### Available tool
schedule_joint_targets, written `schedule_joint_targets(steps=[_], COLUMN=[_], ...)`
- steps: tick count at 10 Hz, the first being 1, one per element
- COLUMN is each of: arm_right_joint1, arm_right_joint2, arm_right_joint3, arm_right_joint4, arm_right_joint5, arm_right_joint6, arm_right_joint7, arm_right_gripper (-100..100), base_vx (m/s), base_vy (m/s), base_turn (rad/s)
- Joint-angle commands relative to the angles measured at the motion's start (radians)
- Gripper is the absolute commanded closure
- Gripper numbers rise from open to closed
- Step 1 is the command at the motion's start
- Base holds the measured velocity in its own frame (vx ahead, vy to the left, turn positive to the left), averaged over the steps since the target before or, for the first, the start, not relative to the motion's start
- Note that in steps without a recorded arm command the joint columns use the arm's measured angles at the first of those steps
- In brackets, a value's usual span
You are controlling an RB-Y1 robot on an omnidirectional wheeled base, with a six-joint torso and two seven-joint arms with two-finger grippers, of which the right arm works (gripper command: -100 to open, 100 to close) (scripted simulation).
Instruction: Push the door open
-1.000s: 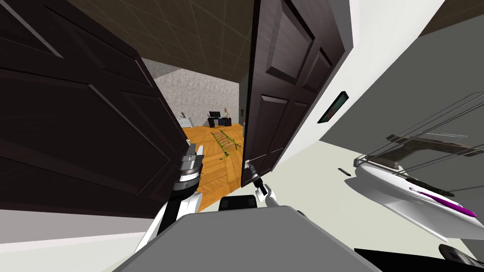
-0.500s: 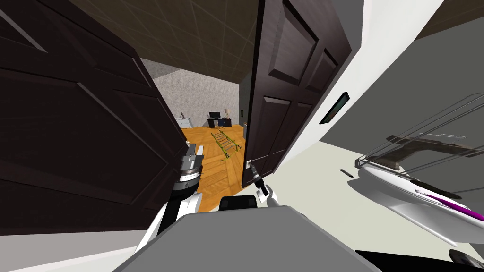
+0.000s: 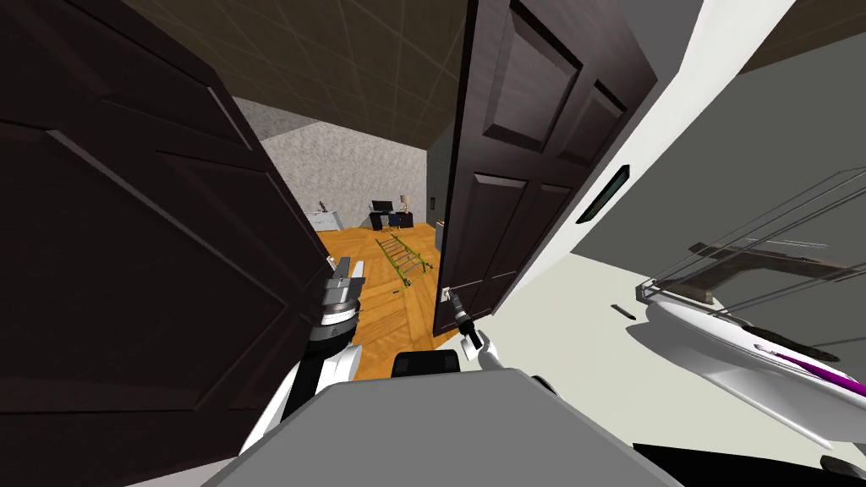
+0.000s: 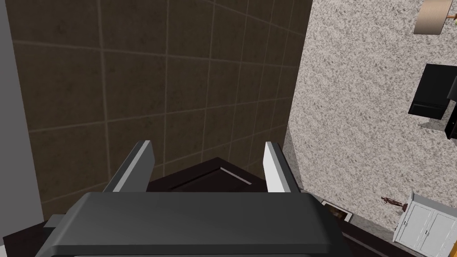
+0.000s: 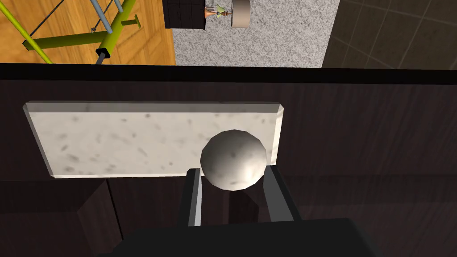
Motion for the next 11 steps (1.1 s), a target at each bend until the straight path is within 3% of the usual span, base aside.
schedule_joint_targets(steps=[1,2,3,9,11], arm_right_joint1=[0.008,0.007,0.005,0.004,0.005], arm_right_joint2=[-0.009,-0.014,-0.009,0.003,-0.002], arm_right_joint3=[-0.011,-0.028,-0.016,-0.01,-0.014], arm_right_joint4=[-0.03,-0.029,-0.03,-0.04,-0.038], arm_right_joint5=[-0.006,-0.017,-0.011,-0.013,-0.014], arm_right_joint6=[0.014,0.016,0.019,0.032,0.028], arm_right_joint7=[0.003,0.012,0.003,-0.012,-0.008], arm_right_gripper=[100,100,-100,-100,-100], base_vx=[0.127,0.125,-0.065,-0.22,-0.011], base_vy=[0.067,0.059,0.024,0.003,0.019], base_turn=[-0.042,-0.096,-0.063,-0.03,0.01])
